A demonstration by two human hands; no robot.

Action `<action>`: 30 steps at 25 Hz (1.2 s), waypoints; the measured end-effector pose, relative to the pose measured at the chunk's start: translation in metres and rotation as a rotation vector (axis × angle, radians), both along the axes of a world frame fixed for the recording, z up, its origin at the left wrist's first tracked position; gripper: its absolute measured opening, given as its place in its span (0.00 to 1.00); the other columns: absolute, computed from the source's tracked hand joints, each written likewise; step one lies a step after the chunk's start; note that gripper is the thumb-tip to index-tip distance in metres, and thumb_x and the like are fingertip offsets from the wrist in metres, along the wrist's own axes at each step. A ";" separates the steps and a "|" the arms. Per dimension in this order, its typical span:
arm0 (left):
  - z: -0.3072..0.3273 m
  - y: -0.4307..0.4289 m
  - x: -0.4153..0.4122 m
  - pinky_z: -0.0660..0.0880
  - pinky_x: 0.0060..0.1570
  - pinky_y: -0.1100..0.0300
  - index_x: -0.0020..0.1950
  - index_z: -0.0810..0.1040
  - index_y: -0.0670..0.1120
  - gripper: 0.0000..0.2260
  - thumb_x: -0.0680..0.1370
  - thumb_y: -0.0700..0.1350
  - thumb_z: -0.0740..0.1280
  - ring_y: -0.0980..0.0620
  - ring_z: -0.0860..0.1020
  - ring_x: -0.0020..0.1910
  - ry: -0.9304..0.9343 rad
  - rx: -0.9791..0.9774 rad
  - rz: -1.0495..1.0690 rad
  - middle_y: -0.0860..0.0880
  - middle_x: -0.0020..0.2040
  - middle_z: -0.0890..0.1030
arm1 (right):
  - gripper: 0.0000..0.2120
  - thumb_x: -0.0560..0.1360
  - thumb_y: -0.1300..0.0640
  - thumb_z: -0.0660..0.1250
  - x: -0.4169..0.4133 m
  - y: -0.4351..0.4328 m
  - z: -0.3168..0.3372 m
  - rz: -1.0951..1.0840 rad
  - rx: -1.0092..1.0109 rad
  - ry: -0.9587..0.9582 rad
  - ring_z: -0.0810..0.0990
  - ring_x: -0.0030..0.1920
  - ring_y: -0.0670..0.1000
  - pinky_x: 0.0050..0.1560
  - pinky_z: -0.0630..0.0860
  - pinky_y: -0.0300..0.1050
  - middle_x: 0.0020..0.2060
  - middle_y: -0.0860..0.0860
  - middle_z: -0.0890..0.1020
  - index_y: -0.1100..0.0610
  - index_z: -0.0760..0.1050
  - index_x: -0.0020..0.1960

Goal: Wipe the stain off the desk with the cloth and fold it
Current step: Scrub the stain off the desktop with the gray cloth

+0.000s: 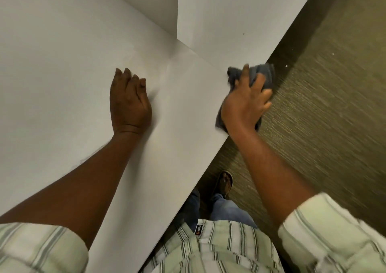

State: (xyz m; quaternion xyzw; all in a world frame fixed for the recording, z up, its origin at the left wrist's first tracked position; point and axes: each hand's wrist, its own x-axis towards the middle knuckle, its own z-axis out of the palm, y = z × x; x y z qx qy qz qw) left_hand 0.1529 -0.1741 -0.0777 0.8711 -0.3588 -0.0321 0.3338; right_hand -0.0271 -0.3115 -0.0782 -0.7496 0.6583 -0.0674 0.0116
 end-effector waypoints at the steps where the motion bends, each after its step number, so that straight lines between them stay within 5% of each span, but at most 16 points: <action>1: 0.001 0.000 0.000 0.63 0.70 0.46 0.56 0.76 0.33 0.18 0.81 0.45 0.54 0.36 0.66 0.69 -0.010 0.008 0.001 0.33 0.63 0.75 | 0.25 0.78 0.52 0.62 -0.004 0.022 -0.001 0.037 -0.014 -0.023 0.72 0.52 0.62 0.50 0.70 0.57 0.68 0.57 0.70 0.49 0.63 0.74; 6: 0.002 -0.002 0.000 0.64 0.69 0.47 0.57 0.76 0.34 0.16 0.81 0.44 0.55 0.38 0.67 0.69 0.000 -0.005 0.038 0.35 0.63 0.75 | 0.34 0.69 0.55 0.70 -0.010 0.117 -0.006 0.322 -0.021 0.097 0.73 0.42 0.59 0.42 0.71 0.53 0.61 0.57 0.75 0.49 0.64 0.74; 13: 0.007 0.000 0.000 0.63 0.67 0.57 0.59 0.76 0.35 0.15 0.80 0.41 0.55 0.41 0.69 0.68 0.087 -0.155 0.204 0.37 0.62 0.77 | 0.29 0.76 0.53 0.61 0.046 0.009 0.005 0.253 -0.031 0.108 0.74 0.52 0.62 0.47 0.69 0.56 0.66 0.58 0.71 0.49 0.58 0.76; 19: 0.011 0.003 0.003 0.67 0.66 0.49 0.56 0.76 0.33 0.14 0.79 0.38 0.54 0.37 0.74 0.61 0.057 -0.253 0.313 0.35 0.57 0.79 | 0.25 0.78 0.45 0.56 0.037 0.094 0.001 0.797 -0.053 0.030 0.73 0.46 0.61 0.44 0.69 0.54 0.60 0.56 0.76 0.49 0.63 0.74; 26: 0.010 0.005 0.001 0.67 0.64 0.48 0.56 0.76 0.34 0.15 0.80 0.40 0.54 0.38 0.74 0.62 0.086 -0.243 0.324 0.36 0.56 0.79 | 0.31 0.73 0.59 0.60 0.129 0.004 0.010 0.471 0.012 0.081 0.72 0.56 0.62 0.52 0.68 0.55 0.69 0.56 0.68 0.44 0.61 0.74; 30: 0.009 0.001 0.003 0.67 0.66 0.47 0.57 0.75 0.33 0.15 0.79 0.40 0.55 0.36 0.72 0.63 0.076 -0.236 0.311 0.35 0.58 0.79 | 0.28 0.74 0.57 0.60 0.101 0.070 0.007 0.573 -0.039 0.046 0.74 0.50 0.61 0.46 0.69 0.53 0.66 0.56 0.72 0.46 0.63 0.73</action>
